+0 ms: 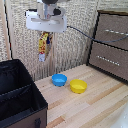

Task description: Kindly direct your grabber toward the cereal bar. Delicately grip the cereal bar using your grabber. Transport the clutched cereal bar to the rear part of the organizer. Set the cereal bar down and place it in the rear section of the organizer.

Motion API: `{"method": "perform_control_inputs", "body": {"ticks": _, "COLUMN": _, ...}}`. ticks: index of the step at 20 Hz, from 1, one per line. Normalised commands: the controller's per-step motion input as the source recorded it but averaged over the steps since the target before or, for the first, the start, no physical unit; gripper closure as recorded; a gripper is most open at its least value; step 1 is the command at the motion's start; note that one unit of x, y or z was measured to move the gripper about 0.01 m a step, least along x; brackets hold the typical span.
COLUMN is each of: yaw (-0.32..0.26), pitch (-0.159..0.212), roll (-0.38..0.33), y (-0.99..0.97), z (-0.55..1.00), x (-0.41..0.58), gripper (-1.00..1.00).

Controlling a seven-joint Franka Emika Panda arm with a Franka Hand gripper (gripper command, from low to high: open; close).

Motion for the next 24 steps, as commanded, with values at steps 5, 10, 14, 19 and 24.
{"method": "perform_control_inputs", "body": {"ticks": 5, "yaw": -0.256, "pitch": 0.016, "roll": 0.094, "y": 0.27, "z": 0.14, "x": 0.0, "gripper": 1.0}}
{"method": "perform_control_inputs", "body": {"ticks": 10, "yaw": -0.145, "pitch": 0.028, "roll": 0.056, "y": 0.6, "z": 0.14, "x": 0.0, "gripper": 1.0}}
{"method": "perform_control_inputs", "body": {"ticks": 14, "yaw": -0.113, "pitch": 0.0, "roll": 0.0, "y": 0.8, "z": 0.13, "x": 0.005, "gripper": 1.0}}
{"method": "perform_control_inputs", "body": {"ticks": 19, "yaw": -0.108, "pitch": 0.0, "roll": 0.0, "y": 0.82, "z": 0.14, "x": 0.015, "gripper": 1.0}}
{"method": "perform_control_inputs", "body": {"ticks": 24, "yaw": -0.106, "pitch": 0.0, "roll": 0.0, "y": 0.82, "z": 0.14, "x": 0.03, "gripper": 1.0}}
